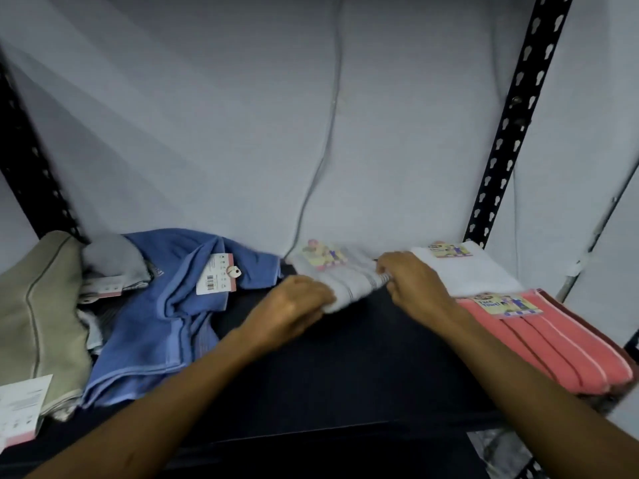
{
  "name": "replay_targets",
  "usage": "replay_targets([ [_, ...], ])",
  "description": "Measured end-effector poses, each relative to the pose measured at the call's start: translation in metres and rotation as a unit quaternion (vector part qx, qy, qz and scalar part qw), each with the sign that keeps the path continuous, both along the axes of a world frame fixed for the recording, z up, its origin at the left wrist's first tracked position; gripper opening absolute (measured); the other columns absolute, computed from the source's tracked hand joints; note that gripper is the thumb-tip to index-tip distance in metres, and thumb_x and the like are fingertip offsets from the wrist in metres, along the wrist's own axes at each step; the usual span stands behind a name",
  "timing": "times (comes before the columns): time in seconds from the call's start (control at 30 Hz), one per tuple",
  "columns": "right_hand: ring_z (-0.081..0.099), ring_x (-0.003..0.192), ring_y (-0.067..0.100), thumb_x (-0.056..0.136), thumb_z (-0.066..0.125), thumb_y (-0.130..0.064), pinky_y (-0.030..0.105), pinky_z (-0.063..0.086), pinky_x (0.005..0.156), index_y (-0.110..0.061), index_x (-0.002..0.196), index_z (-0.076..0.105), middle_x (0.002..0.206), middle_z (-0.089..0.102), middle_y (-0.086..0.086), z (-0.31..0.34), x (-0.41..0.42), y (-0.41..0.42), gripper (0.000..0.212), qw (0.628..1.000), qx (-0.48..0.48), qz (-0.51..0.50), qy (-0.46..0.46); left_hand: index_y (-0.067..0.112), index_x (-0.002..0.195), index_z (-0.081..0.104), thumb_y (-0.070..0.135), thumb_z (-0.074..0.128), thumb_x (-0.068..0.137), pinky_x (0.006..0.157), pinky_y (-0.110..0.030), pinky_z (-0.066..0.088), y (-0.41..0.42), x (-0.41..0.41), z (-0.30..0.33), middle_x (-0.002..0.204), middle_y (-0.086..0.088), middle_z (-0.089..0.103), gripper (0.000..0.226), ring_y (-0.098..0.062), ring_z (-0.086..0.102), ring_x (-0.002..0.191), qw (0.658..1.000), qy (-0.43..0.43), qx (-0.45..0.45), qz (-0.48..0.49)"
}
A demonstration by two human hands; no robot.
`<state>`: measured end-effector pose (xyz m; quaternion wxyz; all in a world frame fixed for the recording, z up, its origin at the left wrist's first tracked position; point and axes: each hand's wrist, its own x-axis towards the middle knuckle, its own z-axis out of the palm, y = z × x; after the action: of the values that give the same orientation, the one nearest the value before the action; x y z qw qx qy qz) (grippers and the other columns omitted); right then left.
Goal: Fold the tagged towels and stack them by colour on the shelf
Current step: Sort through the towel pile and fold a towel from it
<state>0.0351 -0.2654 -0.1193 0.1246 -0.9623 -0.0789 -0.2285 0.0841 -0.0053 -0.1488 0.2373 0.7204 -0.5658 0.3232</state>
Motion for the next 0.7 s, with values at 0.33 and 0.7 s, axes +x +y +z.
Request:
replay_targets([
  [0.33,0.058,0.103,0.036,0.078,0.055,0.001,0.041,0.051,0.076,-0.018,0.117,0.069,0.124,0.062,0.011,-0.050,-0.035,-0.011,0.045,0.990,-0.056,-0.125,0.041,0.015,0.118,0.068,0.013,0.070,0.078,0.103,-0.036,0.042,-0.011,-0.010,-0.015,0.126,-0.001,0.065,0.040,-0.017,0.052,0.124,0.992,0.078,0.092,0.032],
  [0.7,0.055,0.086,0.018,0.082,0.059,-0.039,0.032,0.050,0.067,-0.022,0.093,0.071,0.092,0.056,-0.005,-0.057,-0.065,0.041,0.023,0.998,-0.003,0.042,-0.041,0.017,0.112,0.073,0.028,0.052,0.094,0.091,-0.036,0.052,0.005,0.024,-0.005,0.118,-0.004,0.067,0.029,-0.023,0.061,0.110,0.985,0.109,0.109,0.081],
])
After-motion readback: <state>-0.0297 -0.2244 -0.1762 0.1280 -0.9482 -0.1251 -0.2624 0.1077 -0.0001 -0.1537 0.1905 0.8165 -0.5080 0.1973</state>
